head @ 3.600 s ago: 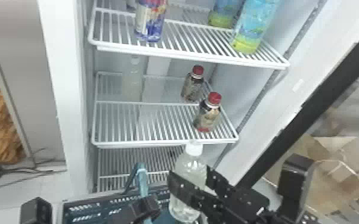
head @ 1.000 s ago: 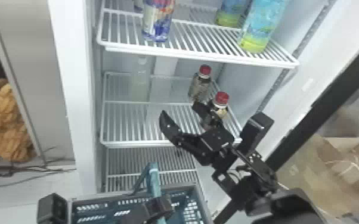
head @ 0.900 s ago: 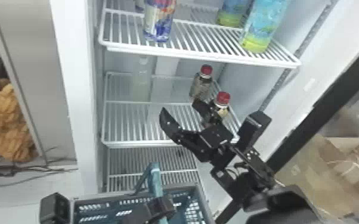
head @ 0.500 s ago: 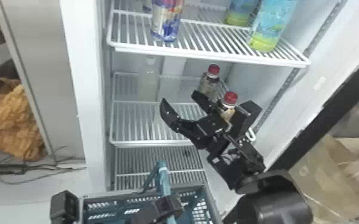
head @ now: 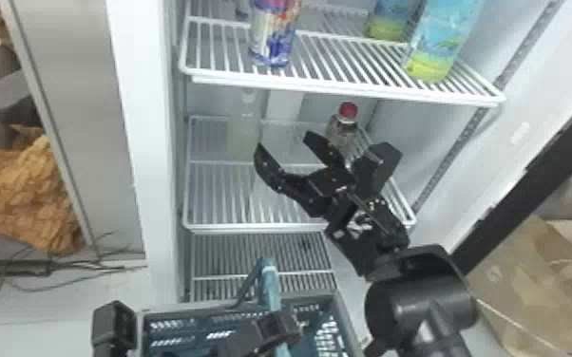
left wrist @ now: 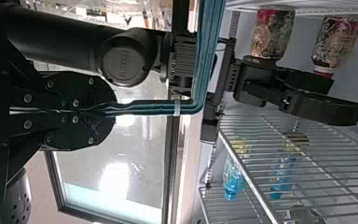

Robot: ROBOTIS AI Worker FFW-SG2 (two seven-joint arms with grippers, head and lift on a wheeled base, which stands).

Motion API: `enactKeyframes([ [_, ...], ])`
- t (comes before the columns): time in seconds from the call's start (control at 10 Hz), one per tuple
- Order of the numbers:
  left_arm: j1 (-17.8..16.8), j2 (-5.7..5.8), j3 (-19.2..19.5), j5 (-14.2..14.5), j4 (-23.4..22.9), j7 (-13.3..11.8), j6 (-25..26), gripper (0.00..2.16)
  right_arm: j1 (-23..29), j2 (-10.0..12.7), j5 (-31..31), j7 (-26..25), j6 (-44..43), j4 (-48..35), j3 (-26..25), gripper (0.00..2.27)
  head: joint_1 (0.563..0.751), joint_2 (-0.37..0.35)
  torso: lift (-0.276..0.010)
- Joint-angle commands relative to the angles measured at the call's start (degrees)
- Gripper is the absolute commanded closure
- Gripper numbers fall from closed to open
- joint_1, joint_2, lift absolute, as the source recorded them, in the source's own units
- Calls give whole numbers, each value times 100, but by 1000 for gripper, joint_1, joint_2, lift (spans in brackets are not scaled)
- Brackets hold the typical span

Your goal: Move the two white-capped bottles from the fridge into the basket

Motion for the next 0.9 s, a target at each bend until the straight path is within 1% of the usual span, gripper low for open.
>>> enactKeyframes([
  [0.0,-3,7,-6,13,0,-1,0,1118,-210,0,-13,-14,-3,220,34,76,695,-252,-260],
  [0.2,-3,-2,-6,2,0,-1,0,1119,-491,0,67,-14,138,459,102,75,695,-249,-260],
  [0.5,-31,7,-29,2,0,-1,-28,1119,-1110,0,112,-40,405,1049,365,75,695,-231,-260],
  [0.8,-45,7,-40,2,0,-1,-28,1119,-1532,0,124,-111,419,1513,594,56,695,-211,-260],
])
